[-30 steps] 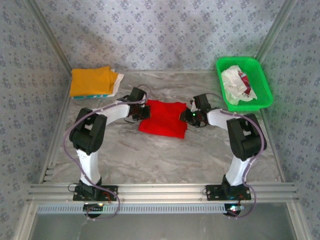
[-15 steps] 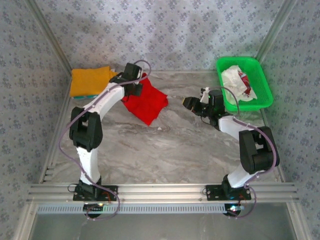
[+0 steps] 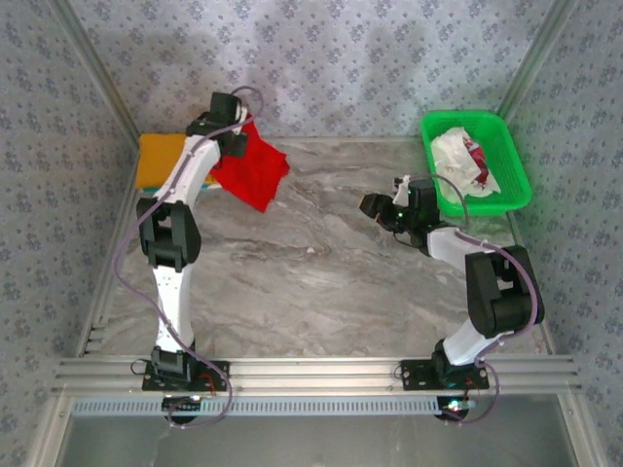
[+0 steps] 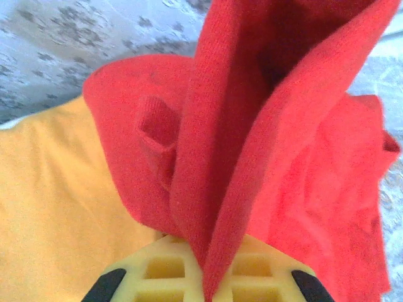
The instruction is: Fold and stack the t-shirts
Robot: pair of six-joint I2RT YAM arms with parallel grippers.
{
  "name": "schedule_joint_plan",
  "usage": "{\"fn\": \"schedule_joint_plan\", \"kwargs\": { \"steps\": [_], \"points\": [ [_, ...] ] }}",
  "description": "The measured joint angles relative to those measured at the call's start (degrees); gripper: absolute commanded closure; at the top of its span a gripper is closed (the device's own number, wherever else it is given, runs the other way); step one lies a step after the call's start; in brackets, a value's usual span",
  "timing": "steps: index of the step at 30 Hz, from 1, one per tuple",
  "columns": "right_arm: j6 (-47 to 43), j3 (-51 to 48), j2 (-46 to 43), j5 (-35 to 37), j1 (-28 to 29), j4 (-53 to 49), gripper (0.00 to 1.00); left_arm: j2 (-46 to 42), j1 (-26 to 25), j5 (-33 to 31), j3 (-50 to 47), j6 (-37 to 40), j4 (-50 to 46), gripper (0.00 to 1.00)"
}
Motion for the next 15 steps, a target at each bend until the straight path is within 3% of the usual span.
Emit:
{"fn": "schedule_joint_plan", "kwargs": {
  "steps": [10, 15],
  "points": [
    [-0.4, -3.8, -0.6, 0.6, -1.2, -2.7, 0.48, 9.6, 5.1, 5.9, 25.9, 0.5, -8.5, 1.00],
    [-1.2, -4.4, -2.8, 1.4, -1.8, -4.7, 0.47, 11.3, 10.3, 11.3, 29.7, 0.1, -11.4, 1.00]
  ]
}}
